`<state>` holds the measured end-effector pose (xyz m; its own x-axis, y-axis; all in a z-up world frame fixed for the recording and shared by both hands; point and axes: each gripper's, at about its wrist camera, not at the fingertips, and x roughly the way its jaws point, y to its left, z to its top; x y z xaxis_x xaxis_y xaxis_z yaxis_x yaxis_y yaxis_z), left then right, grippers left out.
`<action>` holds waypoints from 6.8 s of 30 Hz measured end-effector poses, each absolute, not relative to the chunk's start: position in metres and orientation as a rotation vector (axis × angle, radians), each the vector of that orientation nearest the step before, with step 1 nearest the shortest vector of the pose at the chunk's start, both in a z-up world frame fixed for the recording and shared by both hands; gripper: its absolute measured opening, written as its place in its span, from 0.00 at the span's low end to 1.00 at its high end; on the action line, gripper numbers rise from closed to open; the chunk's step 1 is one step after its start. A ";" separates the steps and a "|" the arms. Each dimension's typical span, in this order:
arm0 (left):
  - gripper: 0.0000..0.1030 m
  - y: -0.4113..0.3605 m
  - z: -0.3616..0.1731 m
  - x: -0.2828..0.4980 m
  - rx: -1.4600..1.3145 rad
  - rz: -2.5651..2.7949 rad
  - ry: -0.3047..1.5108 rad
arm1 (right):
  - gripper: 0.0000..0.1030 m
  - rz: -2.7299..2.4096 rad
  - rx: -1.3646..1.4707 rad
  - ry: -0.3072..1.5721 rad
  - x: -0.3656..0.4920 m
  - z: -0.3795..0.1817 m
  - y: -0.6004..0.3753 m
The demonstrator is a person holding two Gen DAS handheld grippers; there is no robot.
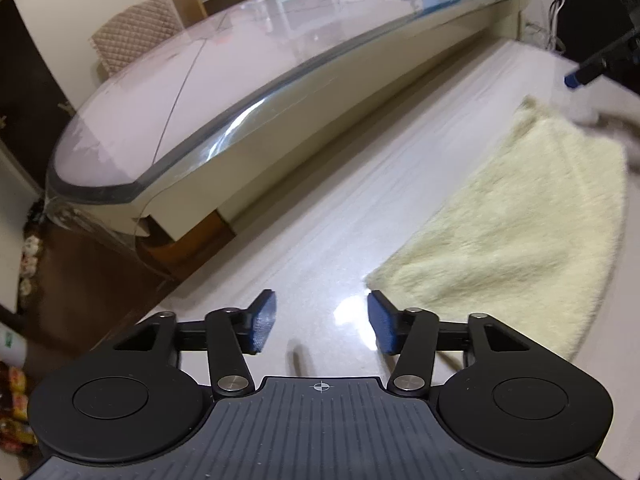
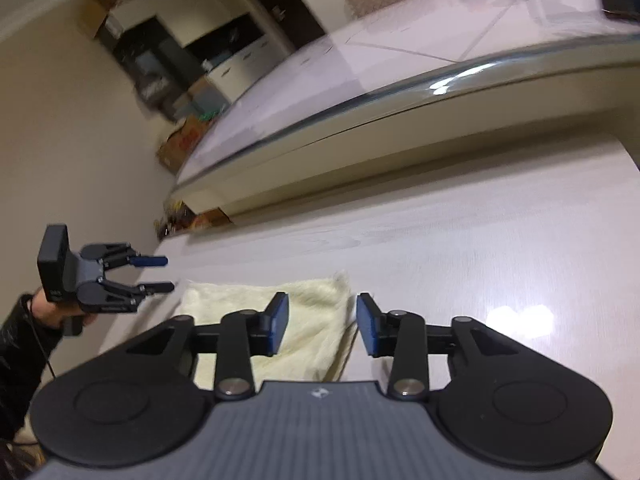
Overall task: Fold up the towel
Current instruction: 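Open both tools to release the flattened towel, then grasp the towel edge with the right tool while the left tool approaches, then grasp the towel edge with the left tool beside the right tool, then fold the held towel edge over onto the towel with both tools, then open both tools to release the folded towel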
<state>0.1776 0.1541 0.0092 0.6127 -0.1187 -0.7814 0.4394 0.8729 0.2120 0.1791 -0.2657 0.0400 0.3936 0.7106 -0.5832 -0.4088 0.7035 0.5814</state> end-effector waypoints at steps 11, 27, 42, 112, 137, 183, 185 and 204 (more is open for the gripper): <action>0.93 0.093 0.060 0.210 0.386 -0.702 0.811 | 0.49 0.564 0.674 0.929 0.093 -0.003 -0.276; 0.94 0.036 0.052 0.239 0.432 -0.855 0.794 | 0.34 0.371 0.810 0.914 0.085 -0.030 -0.235; 0.94 -0.012 0.036 0.272 0.499 -1.061 0.880 | 0.12 0.442 0.698 0.955 0.094 -0.029 -0.263; 0.48 -0.106 -0.031 0.371 0.634 -1.325 0.949 | 0.09 0.537 0.377 0.905 0.106 0.009 -0.302; 0.10 -0.035 0.028 0.305 0.548 -1.310 0.713 | 0.09 0.646 0.289 0.740 0.073 0.061 -0.265; 0.32 0.145 0.013 0.189 0.517 -0.970 0.692 | 0.18 0.792 -0.071 0.748 0.042 0.055 -0.139; 0.33 0.146 0.018 0.188 0.498 -0.925 0.677 | 0.18 0.775 -0.083 0.739 0.049 0.051 -0.139; 0.53 0.092 -0.011 0.182 0.629 -0.861 0.723 | 0.26 0.874 -0.193 0.767 0.081 -0.013 -0.102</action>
<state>0.1817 0.0917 -0.0109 0.4503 -0.4444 -0.7744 0.8396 0.5057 0.1981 0.0815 -0.1018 -0.0134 0.3984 0.6195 -0.6764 -0.7510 0.6437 0.1472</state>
